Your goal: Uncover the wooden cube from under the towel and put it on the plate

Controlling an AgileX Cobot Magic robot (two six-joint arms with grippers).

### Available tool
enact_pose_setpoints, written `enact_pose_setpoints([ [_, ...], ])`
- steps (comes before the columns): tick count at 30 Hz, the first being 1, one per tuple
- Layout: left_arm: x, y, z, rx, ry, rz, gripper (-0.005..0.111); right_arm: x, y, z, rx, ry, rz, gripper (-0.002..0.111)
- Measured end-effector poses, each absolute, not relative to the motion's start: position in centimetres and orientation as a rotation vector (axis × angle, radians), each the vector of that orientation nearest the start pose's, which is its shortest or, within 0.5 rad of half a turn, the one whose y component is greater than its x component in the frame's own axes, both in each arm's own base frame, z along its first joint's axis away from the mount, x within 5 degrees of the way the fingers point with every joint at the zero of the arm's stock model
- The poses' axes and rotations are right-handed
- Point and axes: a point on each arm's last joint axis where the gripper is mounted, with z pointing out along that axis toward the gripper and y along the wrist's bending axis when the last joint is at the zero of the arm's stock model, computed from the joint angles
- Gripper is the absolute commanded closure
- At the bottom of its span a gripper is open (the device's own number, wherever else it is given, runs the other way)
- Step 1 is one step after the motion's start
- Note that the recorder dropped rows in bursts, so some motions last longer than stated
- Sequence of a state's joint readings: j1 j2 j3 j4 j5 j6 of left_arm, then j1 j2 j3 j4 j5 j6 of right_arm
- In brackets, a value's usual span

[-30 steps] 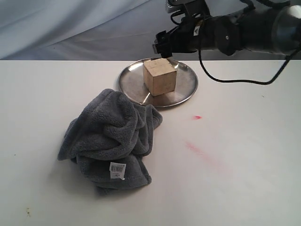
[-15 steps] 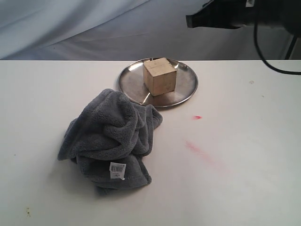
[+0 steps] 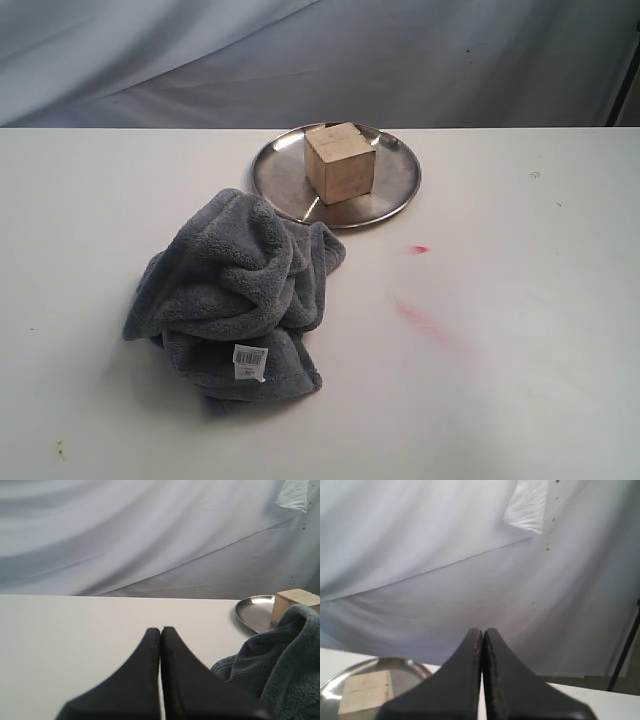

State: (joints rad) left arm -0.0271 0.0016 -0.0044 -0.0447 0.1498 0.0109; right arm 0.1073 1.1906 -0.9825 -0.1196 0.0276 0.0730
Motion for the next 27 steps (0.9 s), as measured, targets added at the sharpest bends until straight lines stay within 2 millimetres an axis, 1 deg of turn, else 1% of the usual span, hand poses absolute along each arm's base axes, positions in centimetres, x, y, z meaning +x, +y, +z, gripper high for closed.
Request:
enact_pose_setpoints([
  [4,5.6,-0.2,20.1,0.0,1.631,-0.052,0.105,24.1,0.9,38.8,-0.04,1.648,0.02,0.108],
  [7,5.6,-0.2,20.1,0.0,1.631,-0.052,0.105,22.0,0.4,39.2,-0.011,1.608,0.015,0.108],
  [13,5.6,-0.2,20.1,0.0,1.631,-0.052,0.105,17.2,0.3,40.5,-0.017,1.496,0.006,0.108],
  [17,5.6,-0.2,20.1,0.0,1.631,-0.052,0.105,14.4,0.2,41.2,-0.022,1.426,-0.002,0.108],
  [22,5.6,-0.2,20.1,0.0,1.631,-0.052,0.105,10.6,0.1,42.5,-0.022,1.323,-0.011,0.108],
  [27,5.6,-0.2,20.1,0.0,1.631,-0.052,0.105,7.1,0.0,43.2,-0.027,1.244,-0.033,0.108],
])
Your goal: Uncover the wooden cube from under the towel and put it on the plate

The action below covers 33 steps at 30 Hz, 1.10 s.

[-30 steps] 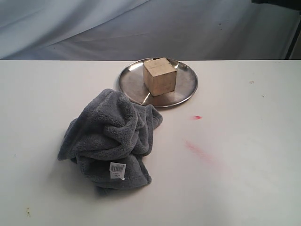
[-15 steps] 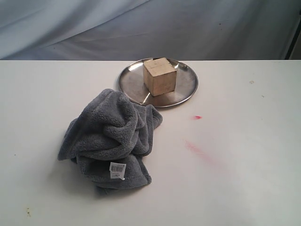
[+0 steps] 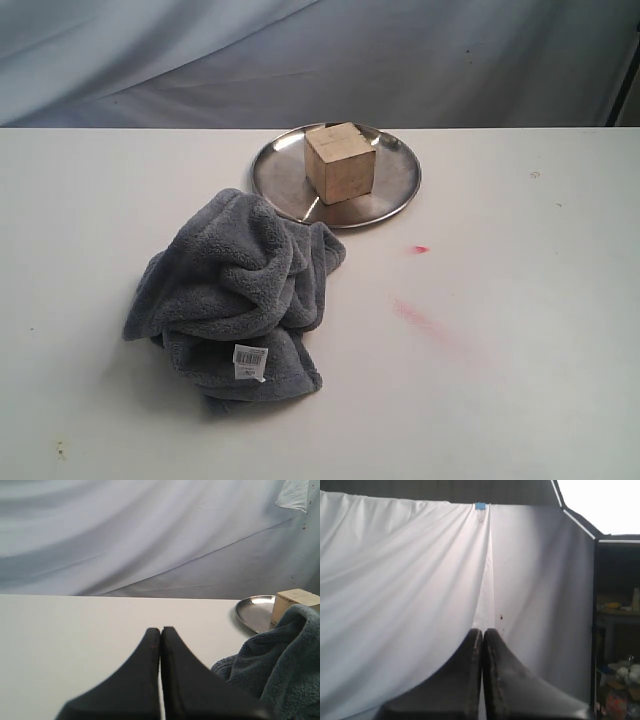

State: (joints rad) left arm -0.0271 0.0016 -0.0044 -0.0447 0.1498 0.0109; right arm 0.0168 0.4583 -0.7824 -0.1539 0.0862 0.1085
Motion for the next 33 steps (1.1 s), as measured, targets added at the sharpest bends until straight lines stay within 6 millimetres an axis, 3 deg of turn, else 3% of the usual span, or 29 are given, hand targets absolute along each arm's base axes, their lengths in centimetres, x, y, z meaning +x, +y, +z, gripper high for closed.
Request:
enact_pose_setpoints([
  [11,5.6,-0.2,20.1,0.0,1.631,-0.052,0.105,1.5,-0.1,43.8,-0.025,1.08,-0.047,0.108],
  [28,5.6,-0.2,20.1,0.0,1.631,-0.052,0.105,-5.0,-0.5,41.9,0.0,1.032,-0.074,0.108],
  [33,5.6,-0.2,20.1,0.0,1.631,-0.052,0.105,-5.8,-0.6,41.4,0.006,1.033,-0.076,0.108],
])
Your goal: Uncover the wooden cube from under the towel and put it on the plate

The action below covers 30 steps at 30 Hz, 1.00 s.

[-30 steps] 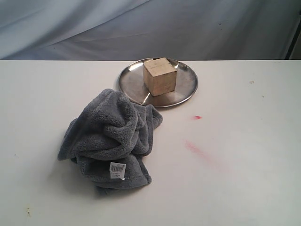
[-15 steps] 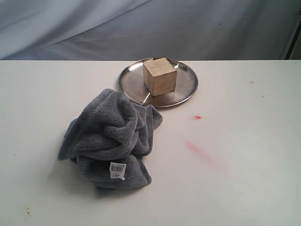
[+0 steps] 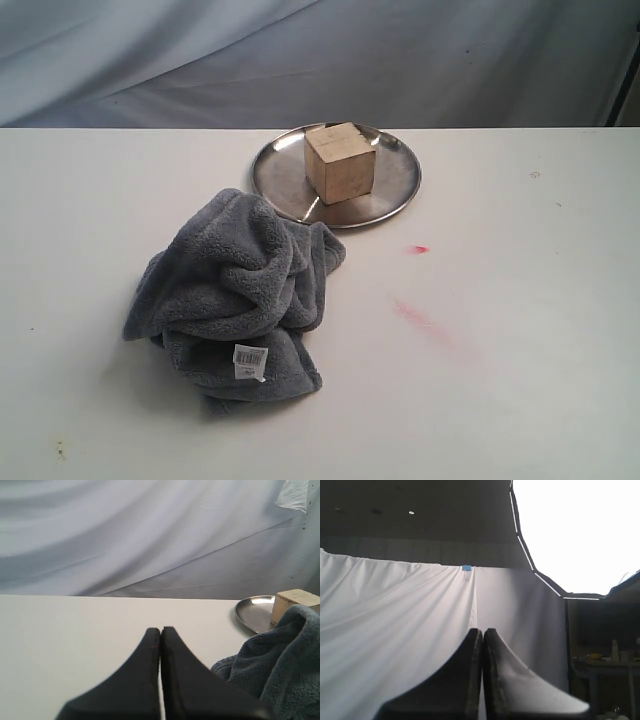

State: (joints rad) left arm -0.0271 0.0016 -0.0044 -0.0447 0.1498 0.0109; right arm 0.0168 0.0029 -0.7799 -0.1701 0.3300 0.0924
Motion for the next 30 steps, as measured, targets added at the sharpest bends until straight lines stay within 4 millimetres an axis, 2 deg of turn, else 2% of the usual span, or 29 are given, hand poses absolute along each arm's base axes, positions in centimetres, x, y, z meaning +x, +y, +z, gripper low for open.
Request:
enact_pose_setpoints([
  [7,5.6,-0.2,20.1,0.0,1.631,-0.052,0.105,-5.2,-0.7,40.3,0.019,1.149,-0.079,0.108],
  [12,5.6,-0.2,20.1,0.0,1.631,-0.052,0.105,-3.0,-0.7,38.0,0.019,1.259,-0.07,0.108],
  [20,5.6,-0.2,20.1,0.0,1.631,-0.052,0.105,2.2,-0.3,30.2,0.017,1.496,-0.018,0.108],
  [27,5.6,-0.2,20.1,0.0,1.631,-0.052,0.105,5.0,0.1,23.6,0.076,1.568,0.111,0.108],
  [30,5.6,-0.2,20.1,0.0,1.631,-0.052,0.105,5.3,0.1,22.3,0.08,1.564,0.115,0.108],
])
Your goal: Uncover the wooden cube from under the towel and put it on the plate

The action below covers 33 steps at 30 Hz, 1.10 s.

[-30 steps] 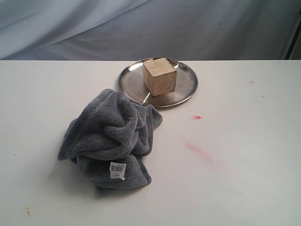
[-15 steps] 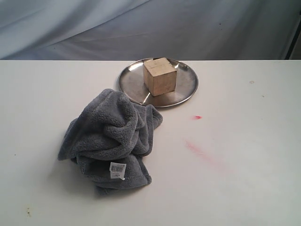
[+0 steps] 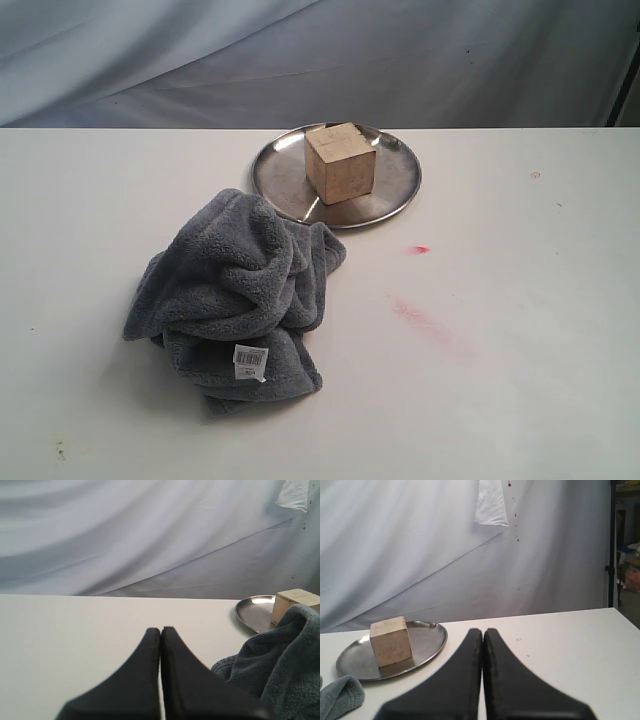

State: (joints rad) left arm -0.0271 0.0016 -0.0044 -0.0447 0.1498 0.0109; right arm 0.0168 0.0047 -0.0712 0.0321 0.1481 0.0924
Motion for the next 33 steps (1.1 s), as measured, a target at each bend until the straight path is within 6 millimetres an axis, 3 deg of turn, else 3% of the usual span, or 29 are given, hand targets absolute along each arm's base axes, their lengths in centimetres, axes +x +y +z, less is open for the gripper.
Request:
enact_pose_setpoints([
  [5,5.6,-0.2,20.1,0.0,1.631,-0.052,0.105,5.7,0.1,20.6,-0.021,1.581,0.011,0.108],
  [11,5.6,-0.2,20.1,0.0,1.631,-0.052,0.105,5.7,0.1,20.5,-0.134,1.58,-0.1,0.108],
  [33,5.6,-0.2,20.1,0.0,1.631,-0.052,0.105,5.7,0.1,20.5,-0.138,1.58,-0.102,0.108],
])
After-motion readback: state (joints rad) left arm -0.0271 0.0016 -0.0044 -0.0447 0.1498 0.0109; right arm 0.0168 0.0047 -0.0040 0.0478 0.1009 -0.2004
